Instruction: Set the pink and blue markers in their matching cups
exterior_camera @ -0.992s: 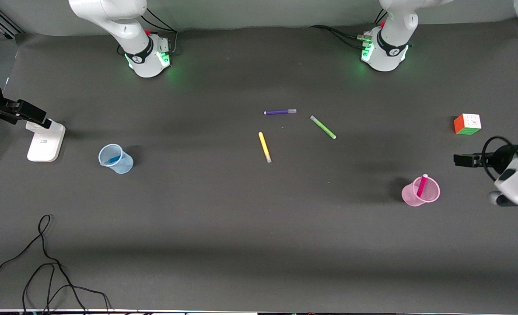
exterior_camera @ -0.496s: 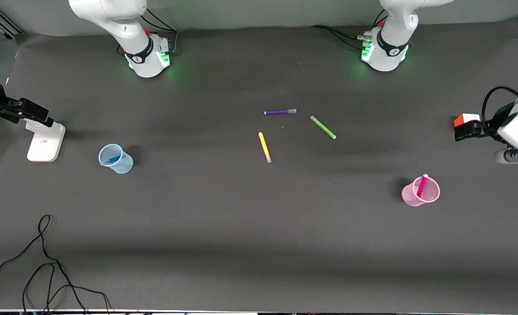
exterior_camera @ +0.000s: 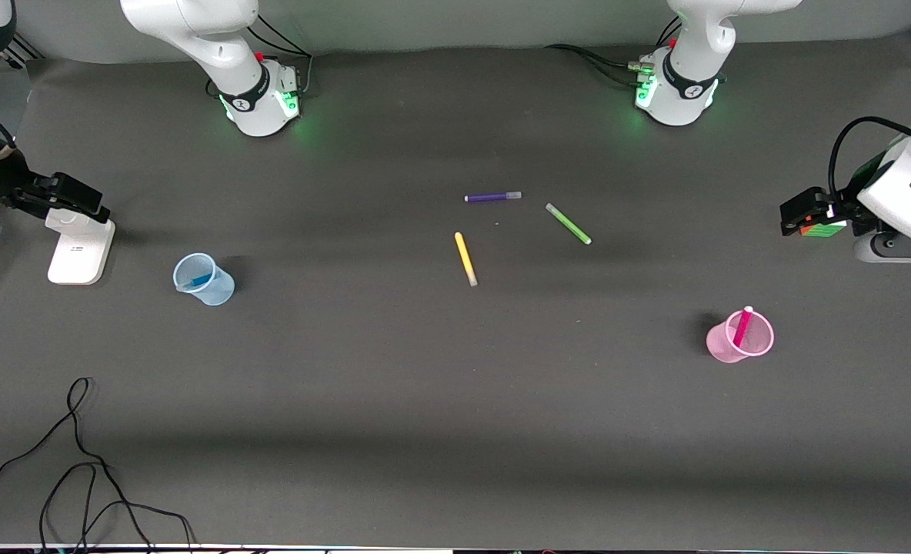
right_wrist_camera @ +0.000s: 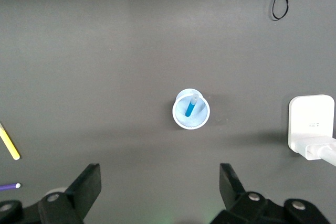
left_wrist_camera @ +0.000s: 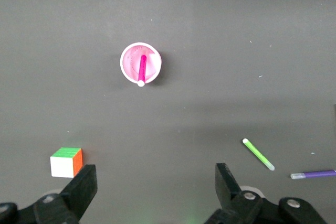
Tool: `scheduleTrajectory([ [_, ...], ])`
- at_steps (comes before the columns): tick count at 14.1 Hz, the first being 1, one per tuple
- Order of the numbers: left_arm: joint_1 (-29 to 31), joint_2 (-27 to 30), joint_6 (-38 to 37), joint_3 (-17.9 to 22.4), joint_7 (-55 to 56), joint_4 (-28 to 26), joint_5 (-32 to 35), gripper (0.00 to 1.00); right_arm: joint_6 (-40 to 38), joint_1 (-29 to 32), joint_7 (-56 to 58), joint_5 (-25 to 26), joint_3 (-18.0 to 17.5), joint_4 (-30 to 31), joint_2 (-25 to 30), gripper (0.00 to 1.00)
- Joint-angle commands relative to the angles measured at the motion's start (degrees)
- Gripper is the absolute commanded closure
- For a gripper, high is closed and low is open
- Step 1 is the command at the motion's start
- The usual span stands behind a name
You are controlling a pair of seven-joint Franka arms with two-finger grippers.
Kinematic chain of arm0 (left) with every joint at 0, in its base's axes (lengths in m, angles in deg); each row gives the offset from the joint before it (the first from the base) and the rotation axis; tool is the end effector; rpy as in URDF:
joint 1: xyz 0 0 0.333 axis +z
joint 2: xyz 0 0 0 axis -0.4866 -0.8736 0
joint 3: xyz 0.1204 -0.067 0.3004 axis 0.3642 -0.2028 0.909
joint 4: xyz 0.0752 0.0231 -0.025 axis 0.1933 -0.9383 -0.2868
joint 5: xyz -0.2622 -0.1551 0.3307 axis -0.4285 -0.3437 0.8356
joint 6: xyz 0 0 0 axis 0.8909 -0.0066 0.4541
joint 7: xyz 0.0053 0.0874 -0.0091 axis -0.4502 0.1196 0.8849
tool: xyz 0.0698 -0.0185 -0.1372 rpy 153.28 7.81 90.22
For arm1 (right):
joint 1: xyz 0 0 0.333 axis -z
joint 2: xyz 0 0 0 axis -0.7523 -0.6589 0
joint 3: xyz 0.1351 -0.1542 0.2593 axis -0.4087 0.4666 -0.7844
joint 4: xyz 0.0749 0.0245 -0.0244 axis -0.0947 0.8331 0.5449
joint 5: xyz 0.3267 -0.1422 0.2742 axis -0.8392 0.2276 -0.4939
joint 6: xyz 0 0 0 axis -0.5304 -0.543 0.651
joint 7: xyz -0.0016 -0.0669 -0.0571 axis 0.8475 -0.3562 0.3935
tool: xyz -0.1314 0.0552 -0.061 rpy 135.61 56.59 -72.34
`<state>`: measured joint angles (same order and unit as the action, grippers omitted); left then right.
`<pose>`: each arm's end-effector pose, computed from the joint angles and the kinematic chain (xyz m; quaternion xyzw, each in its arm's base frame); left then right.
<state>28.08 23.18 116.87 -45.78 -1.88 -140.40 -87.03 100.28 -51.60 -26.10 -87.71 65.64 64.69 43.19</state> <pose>0.6130 -0.0350 0.5502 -0.9993 0.0098 0.0372 0.0031 0.5819 -0.0139 0.5699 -0.9979 0.0623 0.0191 0.0061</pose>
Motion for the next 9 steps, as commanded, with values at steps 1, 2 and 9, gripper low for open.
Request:
scheduleTrajectory([
  [1, -0.7, 0.4, -1.8, 1.3, -0.6, 0.8, -1.0, 0.0, -0.3, -0.4, 1.0, 0.3, 0.8, -1.1, -0.5, 0.0],
  [2, -0.6, 0.3, -1.9, 1.3, -1.8, 0.8, -0.7, 0.0, -0.3, -0.4, 1.0, 0.3, 0.8, -1.1, -0.4, 0.0],
  [9, -0.5, 0.2, -2.7, 1.3, -3.2, 0.7, -0.4, 0.0, -0.4, -0.4, 1.0, 0.3, 0.7, -1.4, -0.5, 0.0],
])
